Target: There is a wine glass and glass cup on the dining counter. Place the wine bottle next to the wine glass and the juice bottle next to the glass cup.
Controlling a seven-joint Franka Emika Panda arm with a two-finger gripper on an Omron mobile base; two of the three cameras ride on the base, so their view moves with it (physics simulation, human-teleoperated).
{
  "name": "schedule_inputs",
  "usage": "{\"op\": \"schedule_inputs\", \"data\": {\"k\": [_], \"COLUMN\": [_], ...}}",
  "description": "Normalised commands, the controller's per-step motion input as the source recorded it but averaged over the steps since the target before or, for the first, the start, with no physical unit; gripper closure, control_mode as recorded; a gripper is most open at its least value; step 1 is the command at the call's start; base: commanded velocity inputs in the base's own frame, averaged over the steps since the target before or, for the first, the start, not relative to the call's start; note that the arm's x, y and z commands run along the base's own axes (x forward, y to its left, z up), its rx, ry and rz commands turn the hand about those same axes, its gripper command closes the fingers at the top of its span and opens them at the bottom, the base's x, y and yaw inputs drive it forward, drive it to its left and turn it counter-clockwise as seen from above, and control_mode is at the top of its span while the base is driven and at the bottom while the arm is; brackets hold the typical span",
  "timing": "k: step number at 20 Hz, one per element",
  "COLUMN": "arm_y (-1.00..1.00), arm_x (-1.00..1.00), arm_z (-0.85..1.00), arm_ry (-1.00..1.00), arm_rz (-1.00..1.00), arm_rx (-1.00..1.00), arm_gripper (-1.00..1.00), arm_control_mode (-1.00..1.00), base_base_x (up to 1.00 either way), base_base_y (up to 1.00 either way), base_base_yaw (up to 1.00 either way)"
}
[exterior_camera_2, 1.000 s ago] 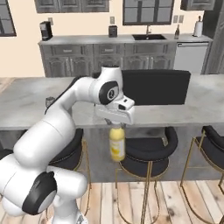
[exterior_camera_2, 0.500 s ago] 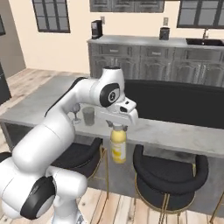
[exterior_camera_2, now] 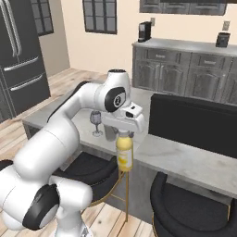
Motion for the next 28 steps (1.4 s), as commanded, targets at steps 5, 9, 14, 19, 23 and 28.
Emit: {"op": "schedule_inputs", "data": {"k": [5, 9, 14, 19, 23, 28], "arm_y": [0.00, 0.00, 0.00, 0.00, 0.00, 0.00], "arm_x": [0.00, 0.00, 0.00, 0.00, 0.00, 0.00], "arm_z": [0.00, 0.00, 0.00, 0.00, 0.00, 0.00], "arm_ry": [0.00, 0.00, 0.00, 0.00, 0.00, 0.00], "arm_rz": [0.00, 0.00, 0.00, 0.00, 0.00, 0.00], "arm_rx": [0.00, 0.00, 0.00, 0.00, 0.00, 0.00], "arm_gripper": [1.00, 1.00, 1.00, 1.00, 1.00, 1.00], "arm_control_mode": [1.00, 1.00, 1.00, 1.00, 1.00, 1.00], "base_base_x": [0.08, 0.00, 0.00, 0.00, 0.00, 0.00], "base_base_y": [-0.34, -0.07, 0.00, 0.00, 0.00, 0.00], "base_base_yaw": [0.25, 0.00, 0.00, 0.00, 0.00, 0.00]}}
